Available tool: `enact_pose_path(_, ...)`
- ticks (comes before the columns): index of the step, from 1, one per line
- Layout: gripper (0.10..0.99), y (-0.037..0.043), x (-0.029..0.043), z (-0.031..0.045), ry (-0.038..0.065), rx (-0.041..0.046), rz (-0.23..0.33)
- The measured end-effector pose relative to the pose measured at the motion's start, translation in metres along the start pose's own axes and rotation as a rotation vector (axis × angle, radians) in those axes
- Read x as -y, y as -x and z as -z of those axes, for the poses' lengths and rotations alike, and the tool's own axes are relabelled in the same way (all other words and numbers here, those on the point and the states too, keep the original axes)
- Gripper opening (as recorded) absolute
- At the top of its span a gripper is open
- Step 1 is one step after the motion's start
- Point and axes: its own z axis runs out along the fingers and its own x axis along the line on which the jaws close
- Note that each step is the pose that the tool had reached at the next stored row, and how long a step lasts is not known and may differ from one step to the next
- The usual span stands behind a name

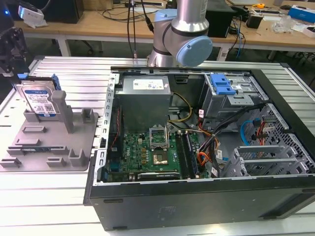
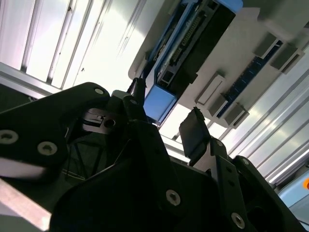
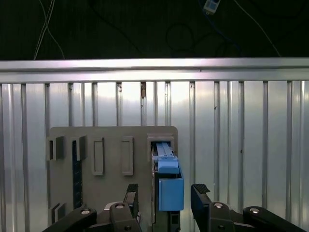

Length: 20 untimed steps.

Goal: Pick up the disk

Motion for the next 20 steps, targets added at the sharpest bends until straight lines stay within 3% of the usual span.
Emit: enact_pose_path(20, 0.557, 0.0005, -0.0001, -0.0186, 0.0, 0.0, 0.0)
